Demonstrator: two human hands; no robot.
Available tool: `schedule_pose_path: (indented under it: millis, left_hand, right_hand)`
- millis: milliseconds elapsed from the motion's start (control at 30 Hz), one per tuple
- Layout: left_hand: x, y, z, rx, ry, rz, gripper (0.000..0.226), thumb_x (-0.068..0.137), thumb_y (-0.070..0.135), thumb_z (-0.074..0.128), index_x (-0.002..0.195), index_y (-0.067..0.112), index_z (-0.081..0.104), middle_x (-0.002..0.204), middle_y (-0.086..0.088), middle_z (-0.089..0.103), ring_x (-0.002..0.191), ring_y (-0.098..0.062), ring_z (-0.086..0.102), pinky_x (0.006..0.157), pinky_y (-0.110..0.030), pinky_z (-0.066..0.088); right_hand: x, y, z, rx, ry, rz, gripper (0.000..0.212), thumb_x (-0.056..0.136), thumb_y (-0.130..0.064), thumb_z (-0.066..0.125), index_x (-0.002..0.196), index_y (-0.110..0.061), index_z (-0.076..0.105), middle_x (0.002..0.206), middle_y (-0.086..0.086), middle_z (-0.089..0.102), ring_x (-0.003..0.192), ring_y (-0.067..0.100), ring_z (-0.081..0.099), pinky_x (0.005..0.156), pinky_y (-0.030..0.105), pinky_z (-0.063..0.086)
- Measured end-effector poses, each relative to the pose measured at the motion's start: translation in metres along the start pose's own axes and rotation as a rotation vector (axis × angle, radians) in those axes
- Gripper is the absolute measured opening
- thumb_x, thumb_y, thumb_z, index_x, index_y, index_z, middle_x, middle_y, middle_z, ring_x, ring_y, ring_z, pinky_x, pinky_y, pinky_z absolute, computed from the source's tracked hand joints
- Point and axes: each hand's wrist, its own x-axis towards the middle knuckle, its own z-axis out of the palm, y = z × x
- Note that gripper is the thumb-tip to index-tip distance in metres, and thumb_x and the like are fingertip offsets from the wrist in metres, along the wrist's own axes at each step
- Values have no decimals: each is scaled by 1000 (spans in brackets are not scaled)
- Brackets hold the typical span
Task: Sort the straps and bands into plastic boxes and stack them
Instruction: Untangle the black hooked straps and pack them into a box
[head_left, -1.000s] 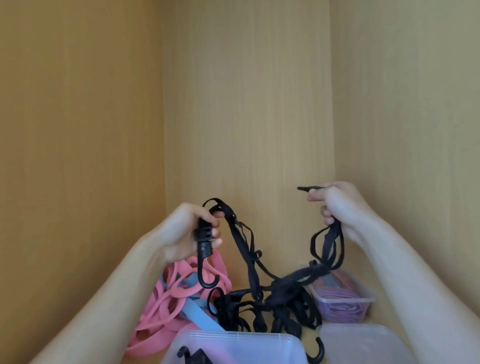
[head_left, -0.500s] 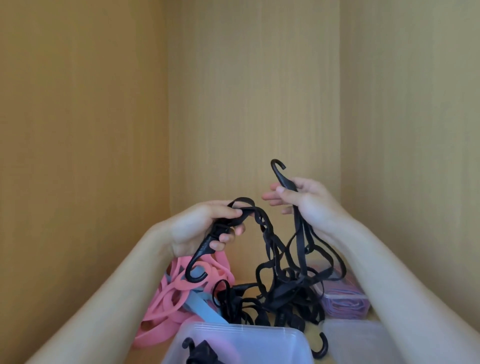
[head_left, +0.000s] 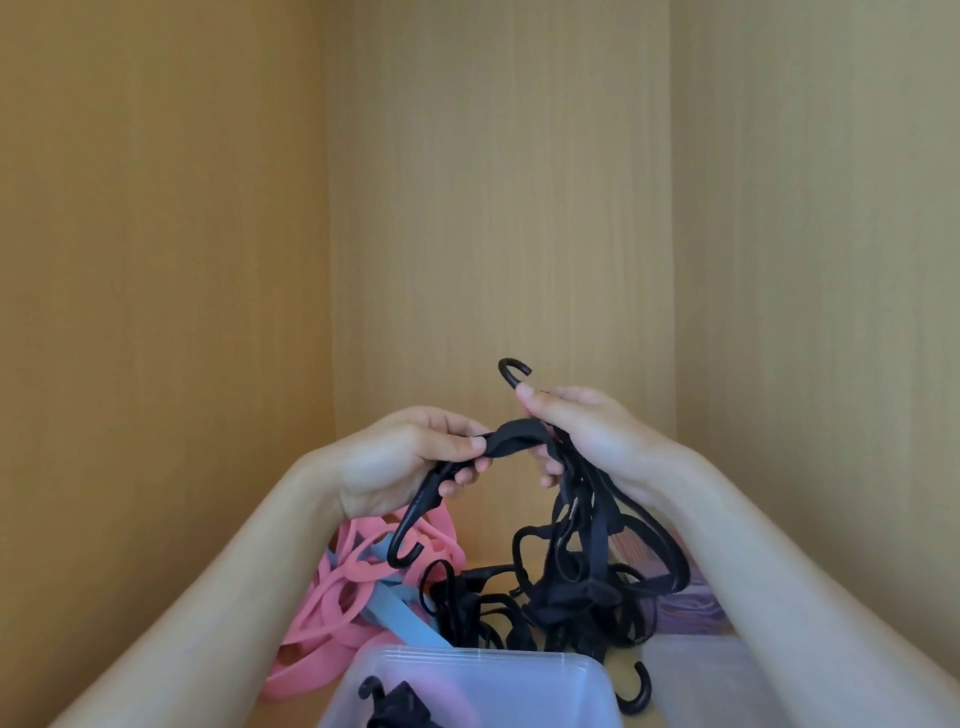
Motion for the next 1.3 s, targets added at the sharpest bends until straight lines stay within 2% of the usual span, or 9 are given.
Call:
schedule_pose_path:
  millis: [167, 267, 467, 567, 767, 900, 1100, 1200, 1300]
  left_hand:
    - [4, -6, -4, 45, 65, 3, 38, 92, 17, 63, 118, -10, 59, 80, -4, 56, 63, -12, 44, 50, -19, 38]
    - [5, -9, -5, 67, 72, -8, 30, 93, 21, 63, 110, -3, 66, 79, -4, 55, 61, -12, 43, 48, -19, 36]
    - [6, -12, -6, 45, 39, -58, 47, 98, 31, 60, 115, -12, 59, 80, -8, 58, 54, -10, 43, 43, -18, 34]
    - [5, -13, -9, 10, 0, -73, 56, 96, 43, 63, 115, -9, 63, 86, -13, 63, 52, -12, 42, 41, -19, 35]
    - [8, -15, -15, 58, -3, -138, 79, 81, 63, 70, 120, -5, 65, 102, -24, 71, 46, -14, 39, 39, -21, 35]
    - [6, -14, -14, 62, -54, -173, 55, 92, 47, 66, 120, -1, 67, 95, -25, 72, 43, -11, 39, 39, -20, 35]
    - [-2, -13, -9, 109, -64, -229, 39, 99, 30, 57, 117, -3, 68, 69, -8, 53, 43, -8, 34, 41, -19, 27]
    - [-3, -10, -10, 95, -73, -207, 34, 95, 27, 61, 111, -2, 70, 68, -8, 50, 44, -8, 33, 42, -19, 26]
    - [-3, -10, -13, 89, -39, -173, 26, 95, 23, 60, 105, 3, 72, 68, -6, 50, 44, -7, 34, 41, -18, 28]
  right_hand:
    - [-4, -1, -1, -81, -133, -28, 70, 67, -67, 81, 104, -11, 59, 65, -2, 52, 51, 11, 43, 48, 23, 37]
    - [-8, -4, -5, -68, -205, -54, 57, 71, -63, 80, 91, -15, 58, 80, 6, 66, 55, 10, 49, 48, 20, 41]
    - [-5, 2, -8, -253, -75, -18, 33, 87, -14, 76, 85, -18, 43, 68, 1, 63, 61, 13, 55, 55, 23, 45]
    - [-3, 5, -11, -254, -32, -45, 29, 90, -9, 70, 85, -16, 43, 67, 4, 61, 64, 18, 56, 64, 30, 46]
    - [1, 11, -15, -444, 36, -46, 25, 91, -15, 70, 88, -16, 46, 65, -1, 68, 64, 12, 59, 65, 23, 45]
    - [1, 10, -18, -501, 68, -51, 27, 89, -15, 73, 87, -16, 45, 66, 0, 66, 67, 16, 56, 70, 32, 45]
    - [-6, 6, -33, -583, 134, -53, 33, 84, -18, 80, 85, -18, 48, 74, -7, 46, 63, 8, 44, 60, 20, 36]
    - [-3, 7, -31, -539, 138, -83, 32, 83, -16, 80, 84, -16, 48, 69, -5, 51, 55, 7, 45, 52, 13, 39]
    - [-1, 7, -29, -516, 82, -61, 30, 83, -17, 77, 82, -16, 47, 66, -3, 59, 60, 13, 51, 64, 25, 44]
